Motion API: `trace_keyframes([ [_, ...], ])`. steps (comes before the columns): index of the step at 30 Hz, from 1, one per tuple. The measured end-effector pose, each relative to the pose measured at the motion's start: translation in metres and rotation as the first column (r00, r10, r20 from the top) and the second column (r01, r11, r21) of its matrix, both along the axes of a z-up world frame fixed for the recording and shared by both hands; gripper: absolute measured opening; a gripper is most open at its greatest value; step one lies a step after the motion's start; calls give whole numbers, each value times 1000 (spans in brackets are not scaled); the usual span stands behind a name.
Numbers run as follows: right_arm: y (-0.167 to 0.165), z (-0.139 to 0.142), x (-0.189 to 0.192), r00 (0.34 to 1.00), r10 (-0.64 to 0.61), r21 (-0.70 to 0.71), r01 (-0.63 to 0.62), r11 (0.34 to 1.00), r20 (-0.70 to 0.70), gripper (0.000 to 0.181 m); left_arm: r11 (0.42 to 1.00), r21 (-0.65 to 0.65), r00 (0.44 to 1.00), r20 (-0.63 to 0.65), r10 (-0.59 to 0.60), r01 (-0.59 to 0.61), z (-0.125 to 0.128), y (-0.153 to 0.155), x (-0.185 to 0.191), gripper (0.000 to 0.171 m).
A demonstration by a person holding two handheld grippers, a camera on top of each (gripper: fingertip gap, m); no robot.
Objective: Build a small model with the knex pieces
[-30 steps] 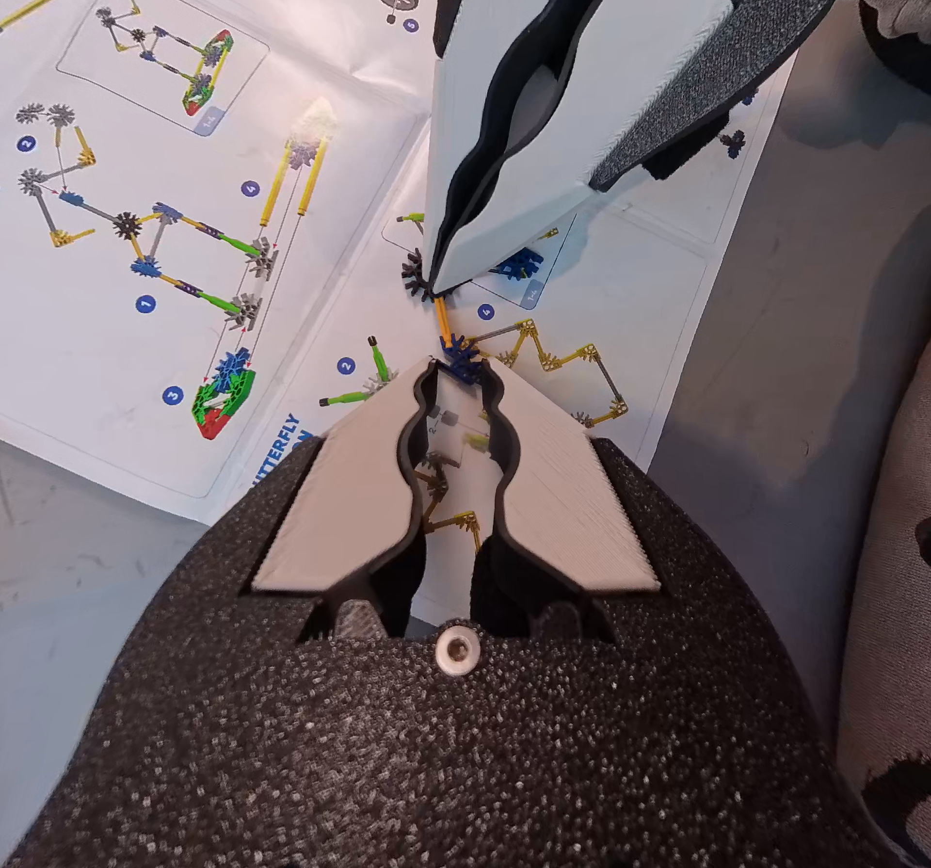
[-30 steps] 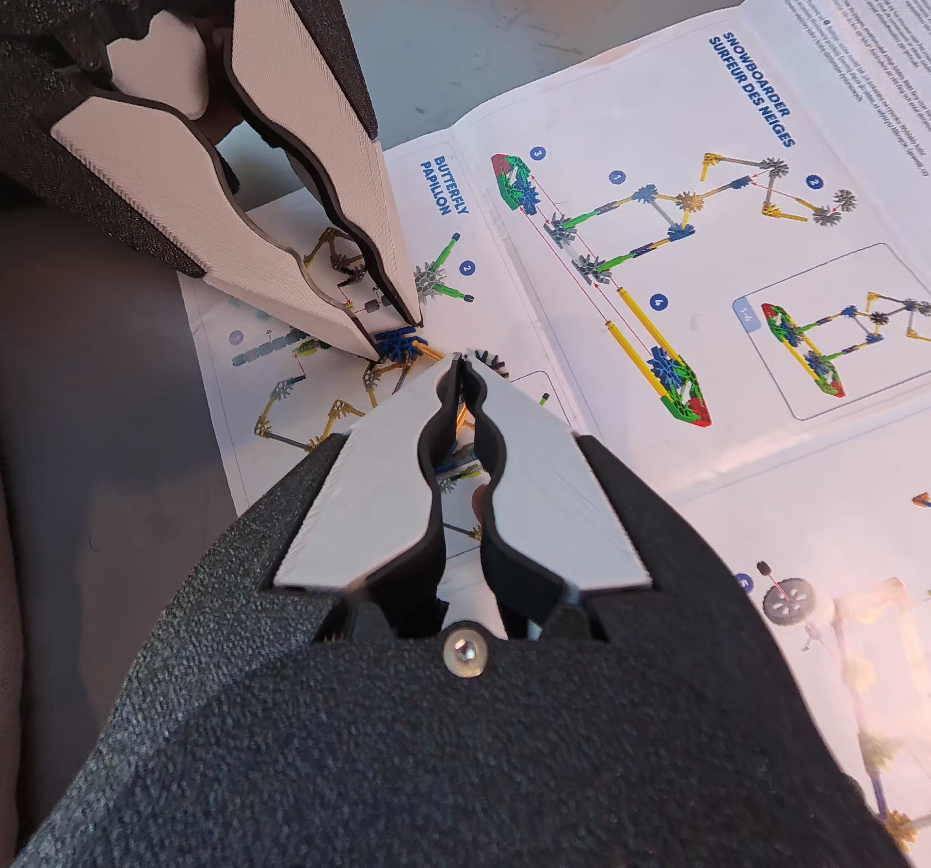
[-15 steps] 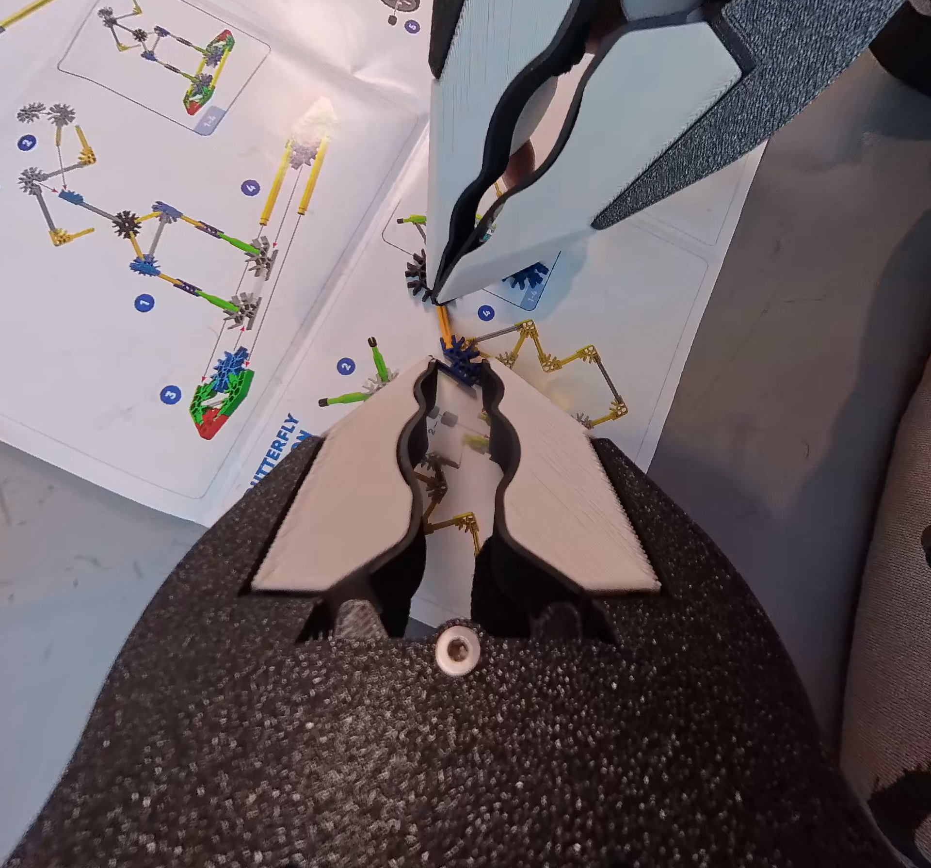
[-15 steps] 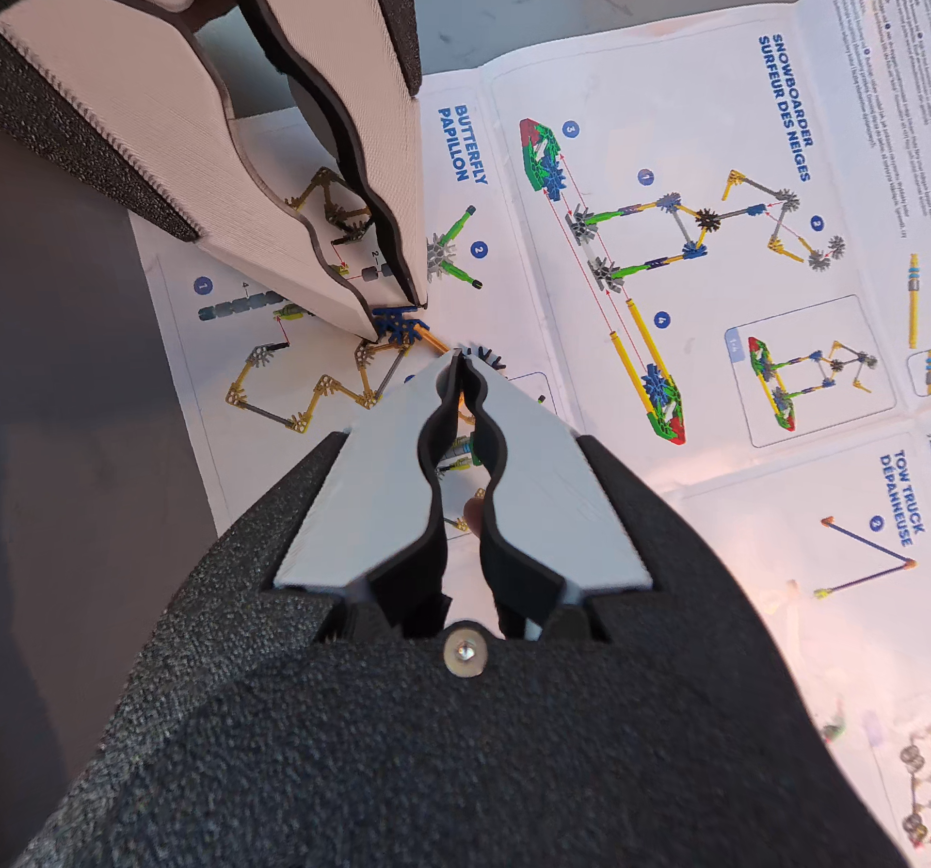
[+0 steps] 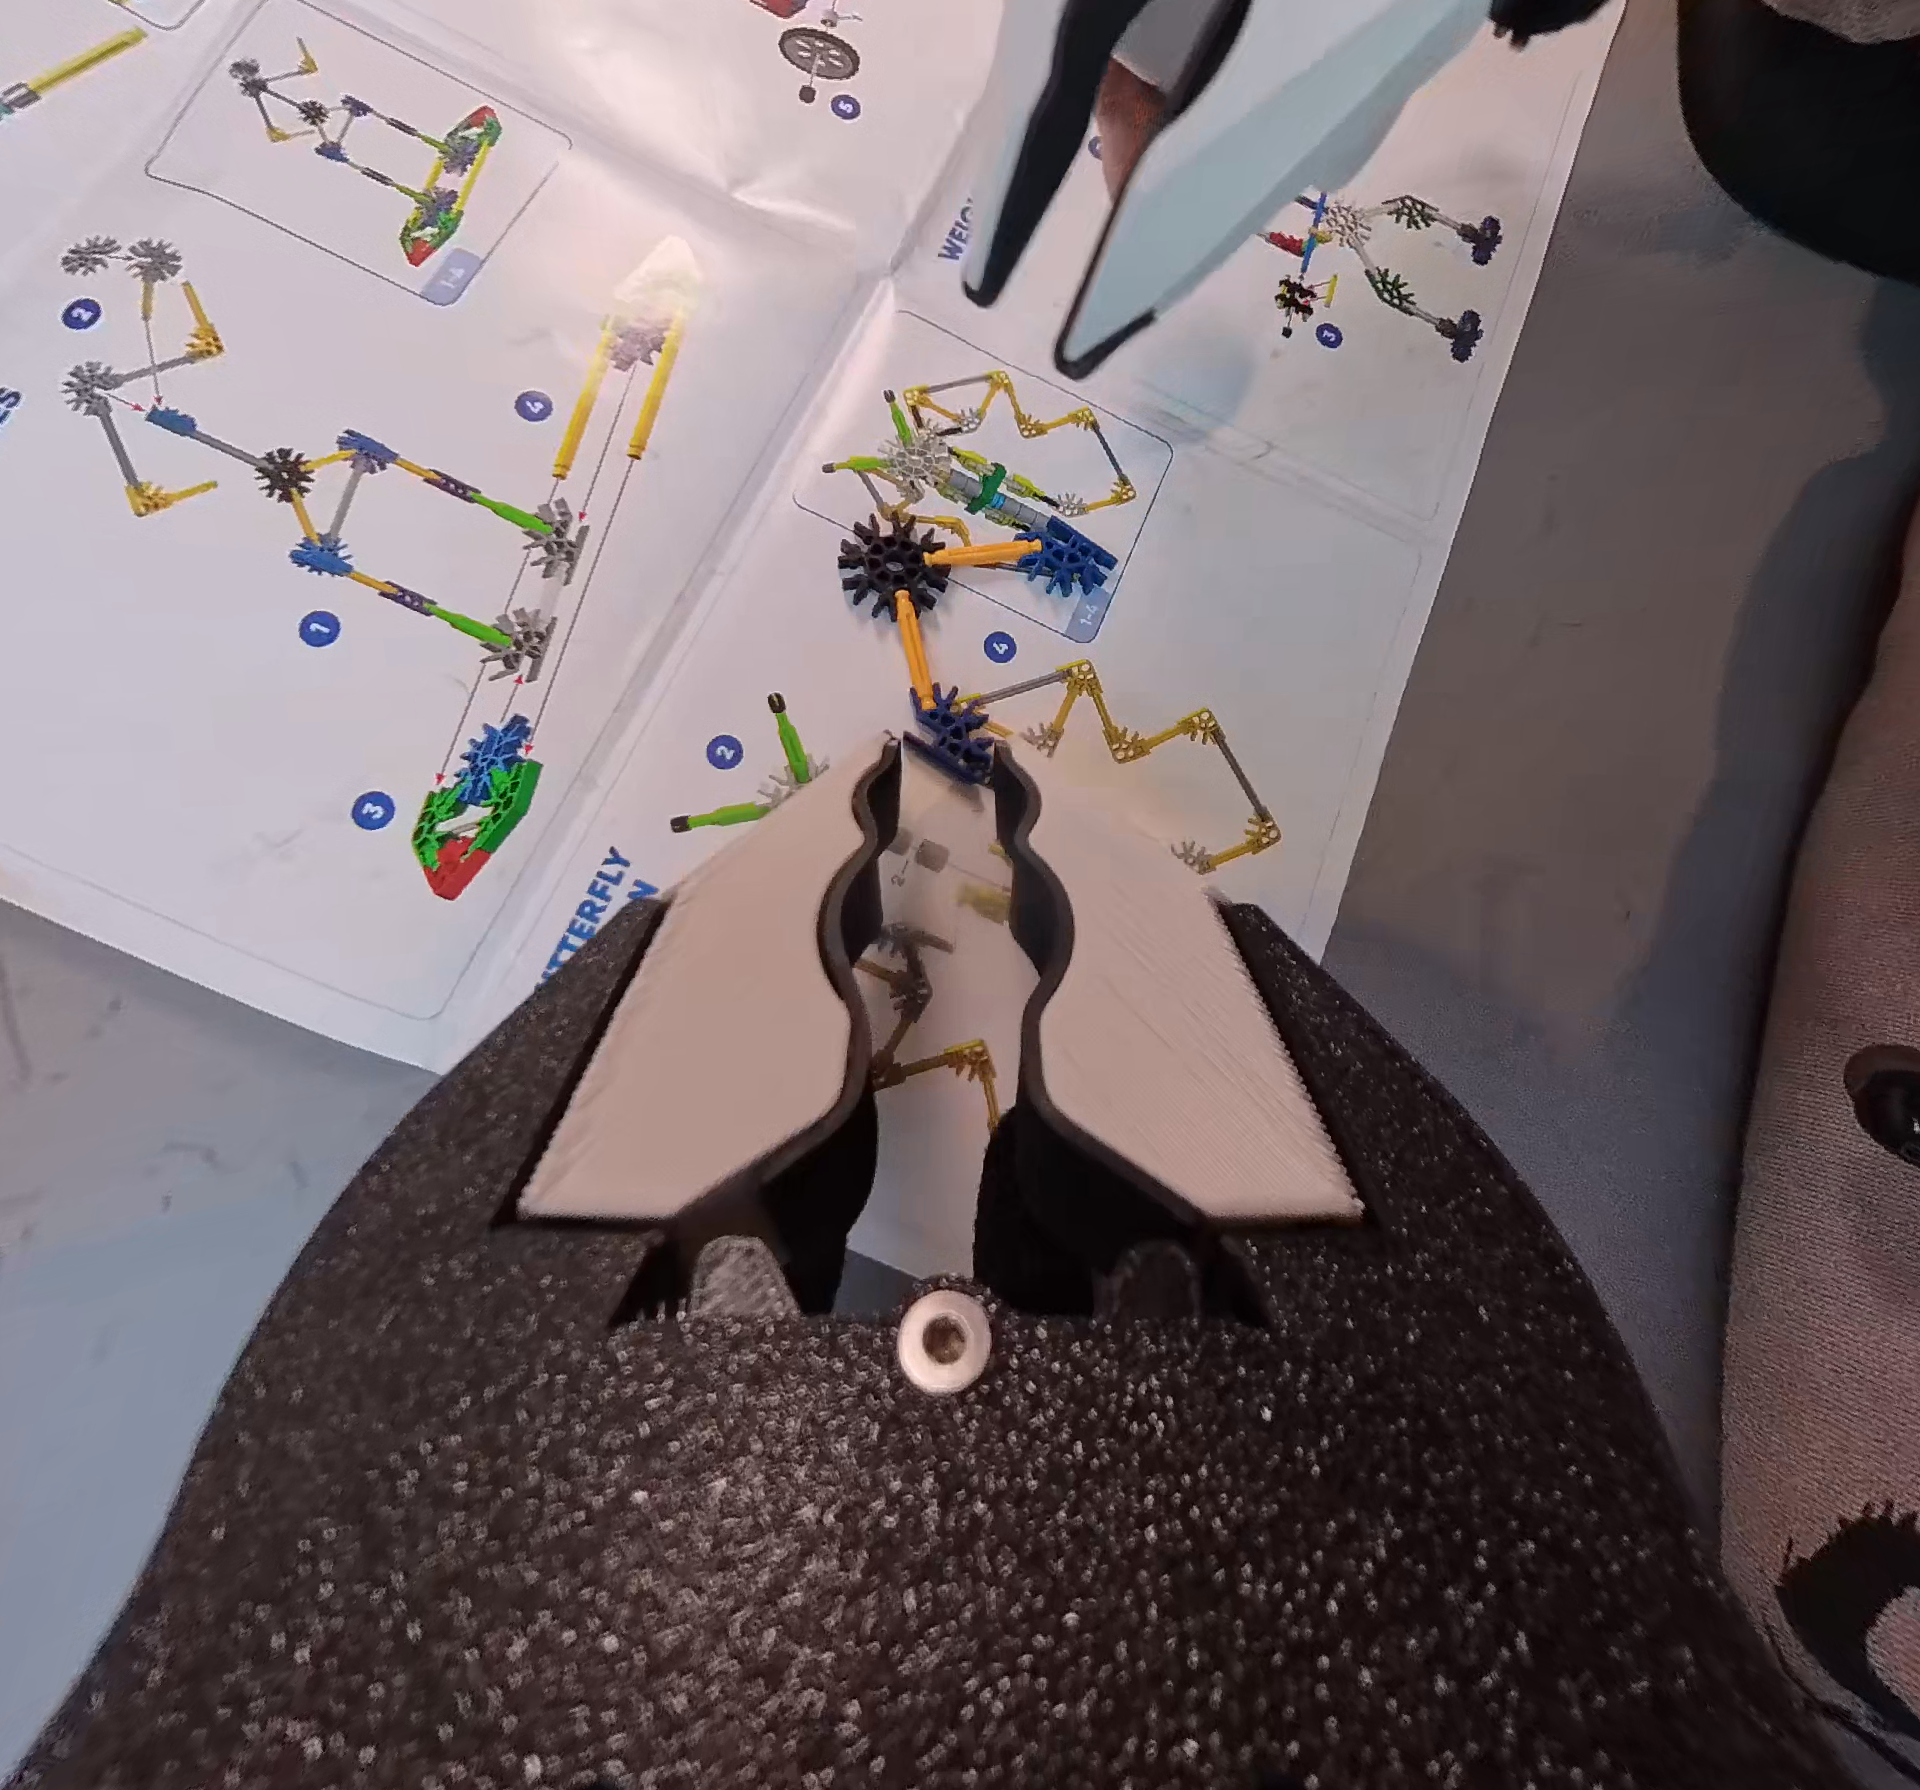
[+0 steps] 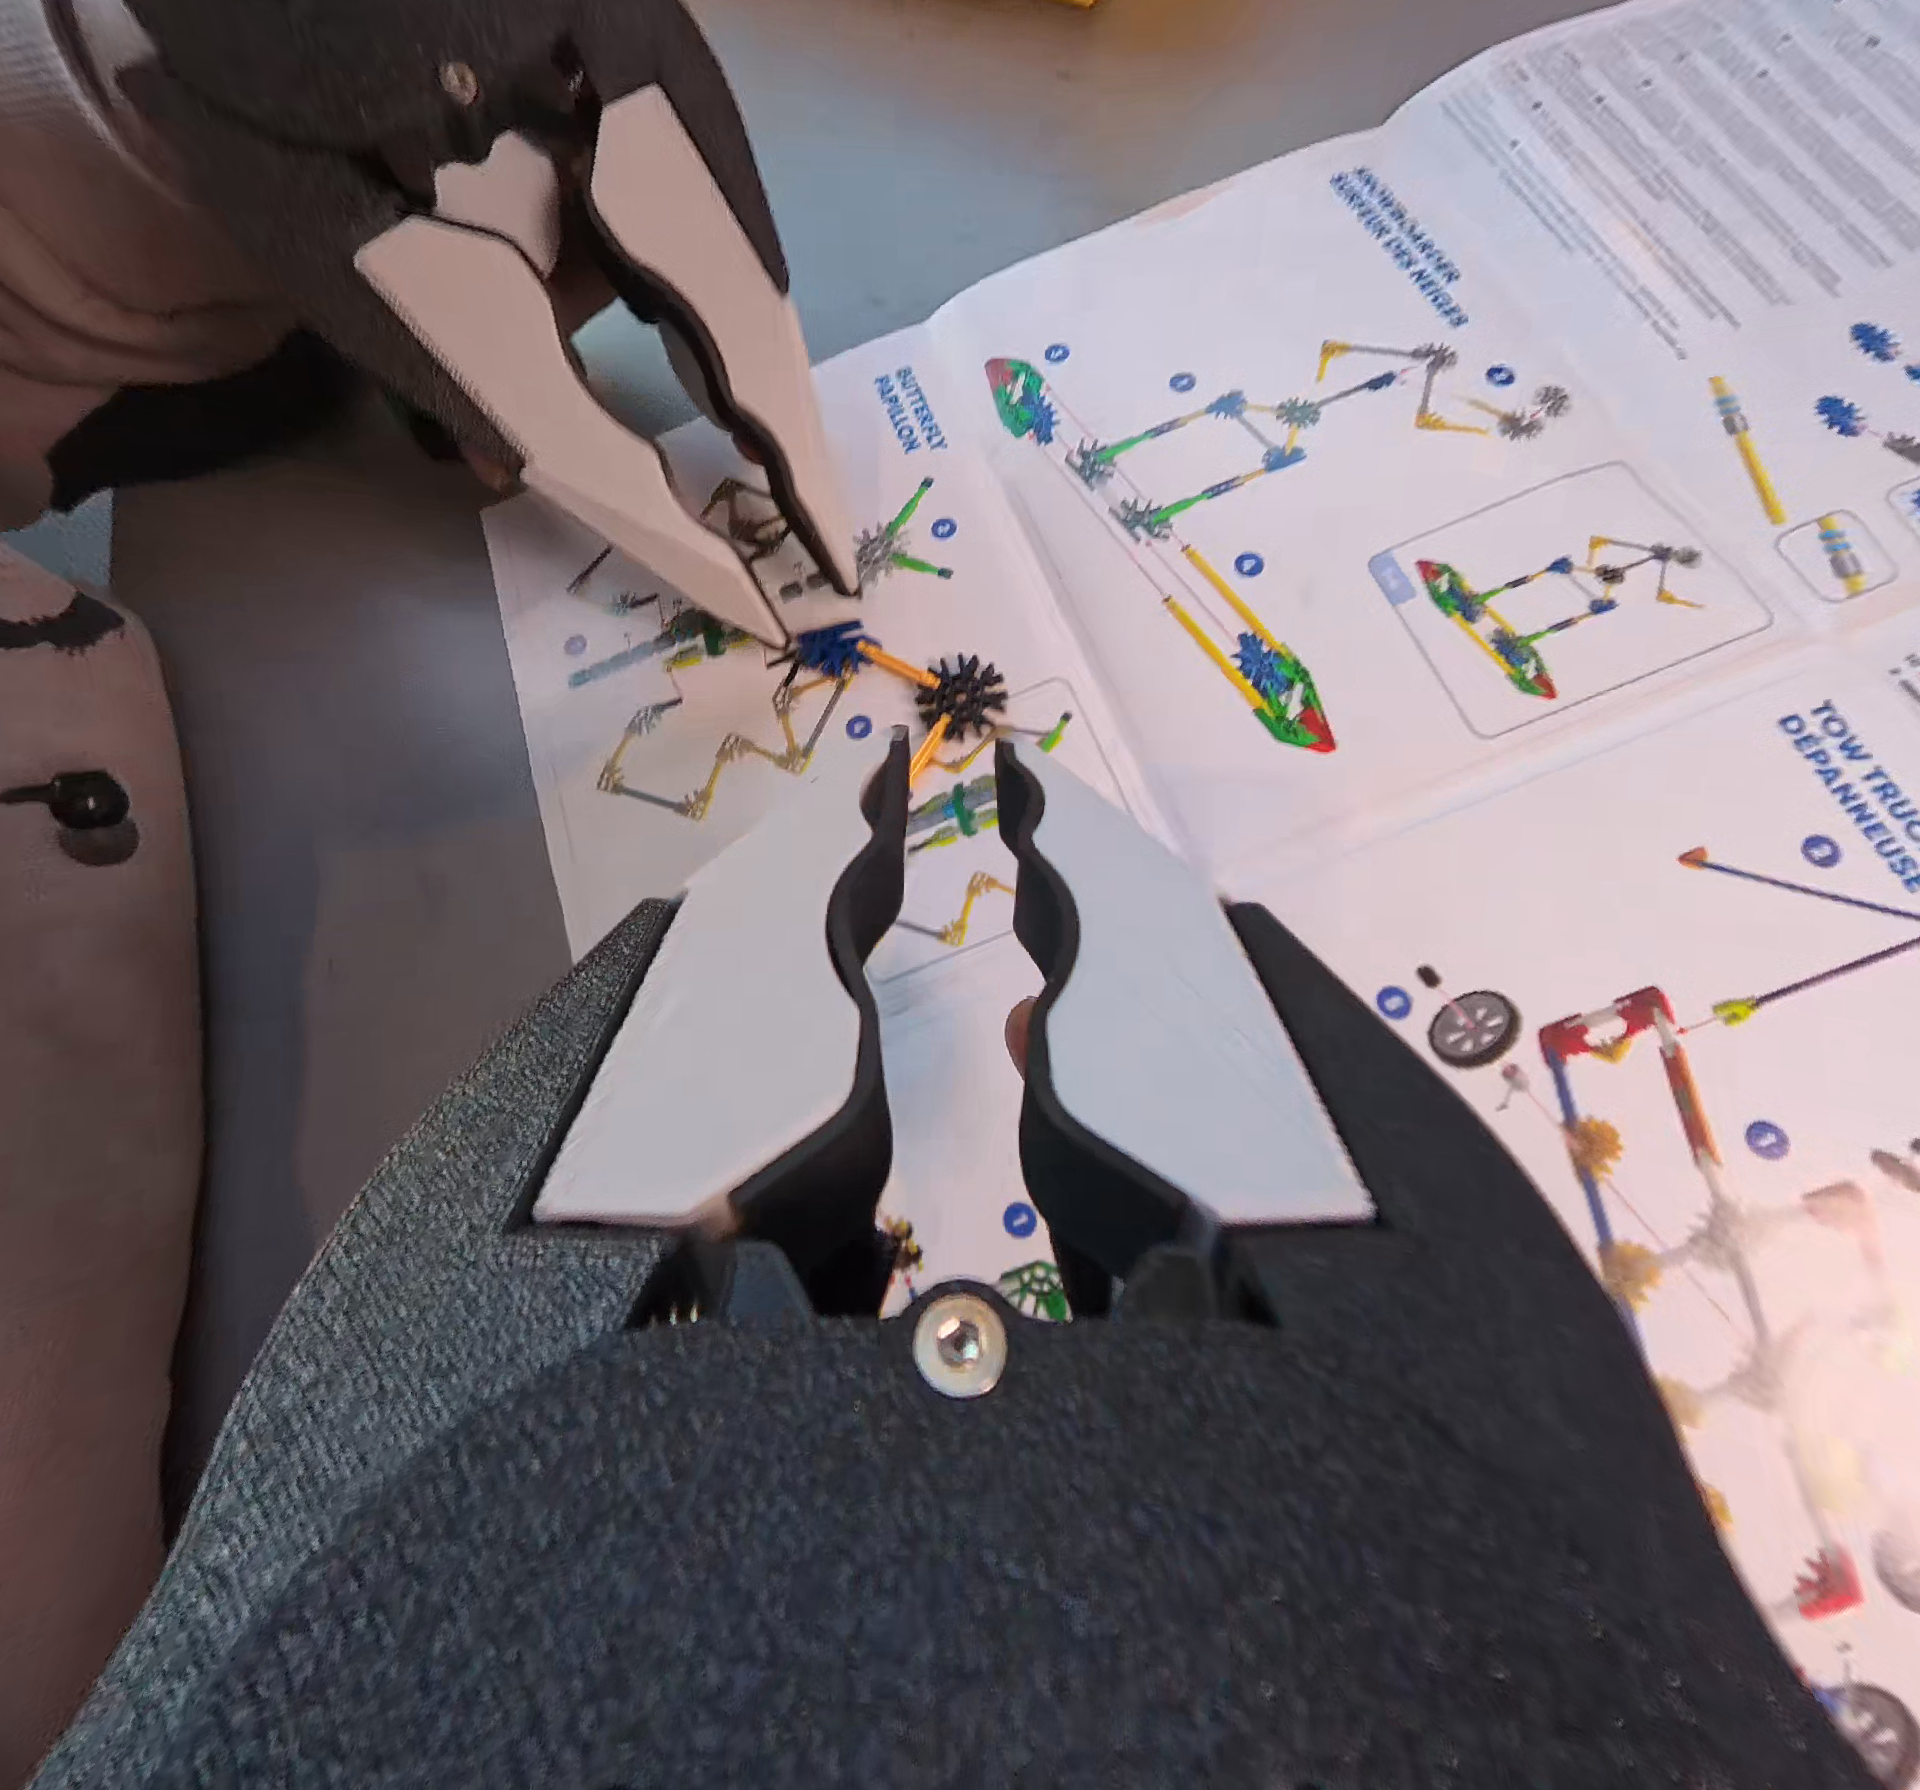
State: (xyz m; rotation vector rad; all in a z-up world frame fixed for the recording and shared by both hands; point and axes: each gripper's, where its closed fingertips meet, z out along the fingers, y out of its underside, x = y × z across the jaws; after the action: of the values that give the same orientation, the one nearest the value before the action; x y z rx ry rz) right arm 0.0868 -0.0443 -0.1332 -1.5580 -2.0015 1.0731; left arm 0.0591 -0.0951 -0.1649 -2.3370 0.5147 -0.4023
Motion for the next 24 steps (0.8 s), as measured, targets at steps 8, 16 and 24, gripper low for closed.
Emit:
trace_keyframes([
  [8,-26,-33,20,987,124,202,-143,969,103,34,999,12,998,-52,-42,42,-7,2,3,26],
  [16,-18,-39,15,986,91,229,-121,966,136,16,996,14,995,-55,-84,85,-7,-2,9,23],
  [24,-18,-39,15,985,112,249,-142,958,129,13,996,23,995,-48,-84,85,-7,-2,8,20],
])
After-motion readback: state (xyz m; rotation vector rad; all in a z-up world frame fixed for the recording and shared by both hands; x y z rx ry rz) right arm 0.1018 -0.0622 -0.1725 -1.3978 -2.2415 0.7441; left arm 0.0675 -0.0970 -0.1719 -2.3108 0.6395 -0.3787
